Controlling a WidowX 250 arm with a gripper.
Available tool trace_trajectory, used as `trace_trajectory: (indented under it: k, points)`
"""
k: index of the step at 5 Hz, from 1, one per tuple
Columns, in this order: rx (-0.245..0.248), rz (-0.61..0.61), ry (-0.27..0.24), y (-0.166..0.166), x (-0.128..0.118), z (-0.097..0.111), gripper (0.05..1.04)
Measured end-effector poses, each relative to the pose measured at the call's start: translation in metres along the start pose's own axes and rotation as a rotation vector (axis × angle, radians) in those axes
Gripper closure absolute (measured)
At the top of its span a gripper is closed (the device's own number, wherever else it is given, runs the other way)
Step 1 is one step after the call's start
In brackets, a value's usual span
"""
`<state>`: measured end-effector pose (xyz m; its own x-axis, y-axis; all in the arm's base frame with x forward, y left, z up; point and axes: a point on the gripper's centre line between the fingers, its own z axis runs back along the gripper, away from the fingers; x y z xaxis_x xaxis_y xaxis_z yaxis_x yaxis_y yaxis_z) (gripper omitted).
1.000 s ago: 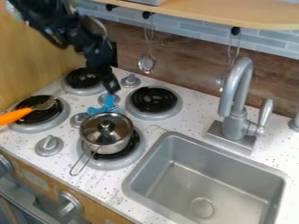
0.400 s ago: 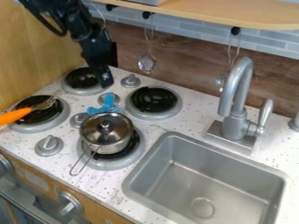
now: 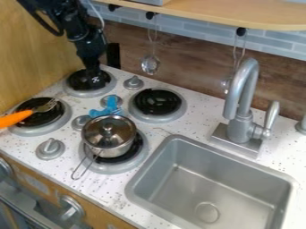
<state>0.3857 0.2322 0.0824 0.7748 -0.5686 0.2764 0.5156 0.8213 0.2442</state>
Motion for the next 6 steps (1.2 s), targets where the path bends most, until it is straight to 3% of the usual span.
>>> trace_trajectory:
  k: [2,4,5,6]
  points:
    - [0.087,0.154,0.070,0.031,-0.053,0.014,0.079]
    - [0.106,0.222,0.126,0.040,-0.082,0.005,0.079]
    - [0.115,0.272,0.186,0.038,-0.105,0.000,0.079]
    - [0.071,0.312,0.215,0.033,-0.129,-0.005,0.079]
